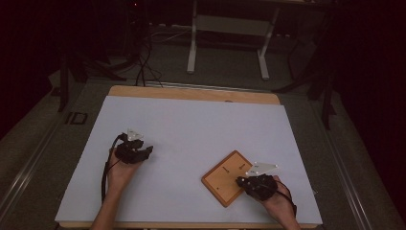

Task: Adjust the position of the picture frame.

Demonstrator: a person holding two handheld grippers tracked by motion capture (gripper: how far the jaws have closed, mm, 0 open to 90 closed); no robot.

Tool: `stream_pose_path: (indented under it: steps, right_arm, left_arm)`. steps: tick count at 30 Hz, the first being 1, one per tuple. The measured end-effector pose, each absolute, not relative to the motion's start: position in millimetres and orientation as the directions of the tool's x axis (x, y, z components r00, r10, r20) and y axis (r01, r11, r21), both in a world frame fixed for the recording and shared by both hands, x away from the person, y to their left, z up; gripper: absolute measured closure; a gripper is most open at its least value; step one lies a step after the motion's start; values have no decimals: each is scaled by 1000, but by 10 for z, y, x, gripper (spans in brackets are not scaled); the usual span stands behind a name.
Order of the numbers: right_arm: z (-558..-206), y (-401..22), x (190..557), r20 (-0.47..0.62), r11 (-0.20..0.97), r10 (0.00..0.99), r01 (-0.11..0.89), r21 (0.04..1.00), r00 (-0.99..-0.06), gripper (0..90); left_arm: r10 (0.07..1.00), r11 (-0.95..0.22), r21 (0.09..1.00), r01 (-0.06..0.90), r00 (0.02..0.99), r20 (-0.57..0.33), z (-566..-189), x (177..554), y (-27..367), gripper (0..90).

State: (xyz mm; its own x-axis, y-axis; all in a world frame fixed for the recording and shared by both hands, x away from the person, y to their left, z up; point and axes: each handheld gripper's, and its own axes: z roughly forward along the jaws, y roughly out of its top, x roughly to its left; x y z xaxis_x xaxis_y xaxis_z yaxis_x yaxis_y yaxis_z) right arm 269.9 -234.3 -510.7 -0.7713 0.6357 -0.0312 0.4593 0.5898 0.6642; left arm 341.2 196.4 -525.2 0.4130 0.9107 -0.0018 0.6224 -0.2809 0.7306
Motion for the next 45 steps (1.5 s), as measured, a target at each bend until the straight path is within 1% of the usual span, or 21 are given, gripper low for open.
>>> stream_pose_path:
  steps: [6, 17, 27, 39, 44, 45]
  right_arm:
    - [-5082, -2343, 2709, -34, 595, 625, 447, 668, -780, 838]
    - [-4827, -2233, 2811, -55, 575, 615, 401, 713, -786, 839]
    - [-4726, -2143, 2857, -70, 570, 608, 373, 732, -791, 841]
    - [-4599, -1948, 2879, -94, 585, 558, 310, 749, -825, 842]
    - [-4566, -1826, 2889, -95, 590, 529, 285, 756, -843, 842]
    - [-4555, -1763, 2897, -102, 595, 513, 267, 758, -852, 842]
  left_arm:
    - [911, -278, 731, 623, 411, -4, -5253, 3413, 1968, 531]
    - [915, -265, 735, 624, 404, -14, -5244, 3410, 1997, 532]
    - [917, -251, 738, 626, 399, -27, -5246, 3416, 2014, 532]
    - [916, -244, 742, 624, 399, -34, -5240, 3414, 2020, 532]
    - [915, -244, 742, 625, 402, -38, -5240, 3415, 2015, 531]
    - [915, -245, 742, 625, 402, -37, -5240, 3415, 2016, 532]
